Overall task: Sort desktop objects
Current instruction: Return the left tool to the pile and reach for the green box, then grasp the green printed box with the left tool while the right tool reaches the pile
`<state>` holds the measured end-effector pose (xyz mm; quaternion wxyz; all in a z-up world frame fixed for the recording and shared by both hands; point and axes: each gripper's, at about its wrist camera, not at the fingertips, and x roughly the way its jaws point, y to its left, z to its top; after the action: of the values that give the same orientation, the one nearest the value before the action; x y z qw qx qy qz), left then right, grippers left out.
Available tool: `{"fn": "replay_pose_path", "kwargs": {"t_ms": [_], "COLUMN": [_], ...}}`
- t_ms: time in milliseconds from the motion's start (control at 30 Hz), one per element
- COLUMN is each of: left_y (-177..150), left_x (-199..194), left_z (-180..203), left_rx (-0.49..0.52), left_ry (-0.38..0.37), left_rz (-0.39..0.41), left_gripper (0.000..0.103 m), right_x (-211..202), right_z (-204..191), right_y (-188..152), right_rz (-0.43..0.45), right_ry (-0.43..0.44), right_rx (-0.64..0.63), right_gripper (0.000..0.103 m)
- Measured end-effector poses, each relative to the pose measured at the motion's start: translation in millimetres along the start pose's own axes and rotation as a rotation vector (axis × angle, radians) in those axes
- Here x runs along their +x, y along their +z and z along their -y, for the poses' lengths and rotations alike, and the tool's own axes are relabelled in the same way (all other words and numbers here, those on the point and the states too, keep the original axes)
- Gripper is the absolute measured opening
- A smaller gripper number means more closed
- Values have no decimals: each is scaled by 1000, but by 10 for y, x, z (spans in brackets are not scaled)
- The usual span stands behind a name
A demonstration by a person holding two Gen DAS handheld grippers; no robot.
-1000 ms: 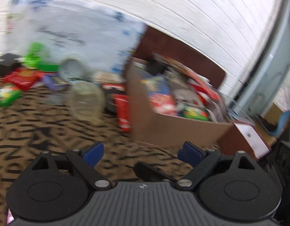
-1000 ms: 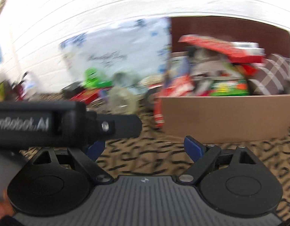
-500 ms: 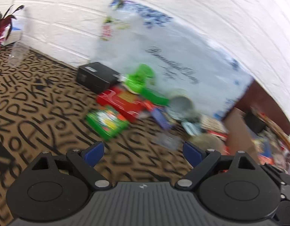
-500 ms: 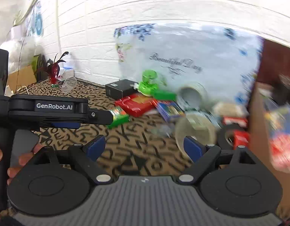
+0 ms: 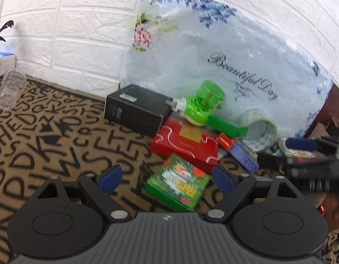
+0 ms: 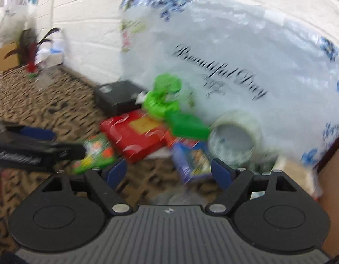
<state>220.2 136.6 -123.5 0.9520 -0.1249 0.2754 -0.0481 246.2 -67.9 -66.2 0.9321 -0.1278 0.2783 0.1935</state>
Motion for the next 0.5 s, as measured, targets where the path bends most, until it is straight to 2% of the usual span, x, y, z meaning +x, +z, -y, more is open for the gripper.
{"fn": "replay_pose_path", "kwargs": {"t_ms": [100,167,233,333,400,467,500], "left_y": [6,-31,-67,-89,-78,-82,-90], "left_x": [48,97,157,229,281,349,380], "left_z": [36,114,177,182,143,80,48], "left_rx": [33,79,112,112,92,66,52], "left_ry": [-79,-104,-103,-79,-67,-53,-59], "left_rz": [-5,-13,-24,-21,-39,-68,-77], "left_gripper": [91,91,91,91,86,70,71], "right_x": [161,269,392,596,709,807,855], "right_z": [138,204,226,186,183,197,205], "right_y": [157,236,290,334,346,358,360], "right_rz": [-1,3,-1,-20,-25,-32,-47], "right_ry": [1,13,26,27,24,19,28], "right_rx": [41,81,104,88,100,119,131], "right_gripper": [82,82,82,82,82,82,82]}}
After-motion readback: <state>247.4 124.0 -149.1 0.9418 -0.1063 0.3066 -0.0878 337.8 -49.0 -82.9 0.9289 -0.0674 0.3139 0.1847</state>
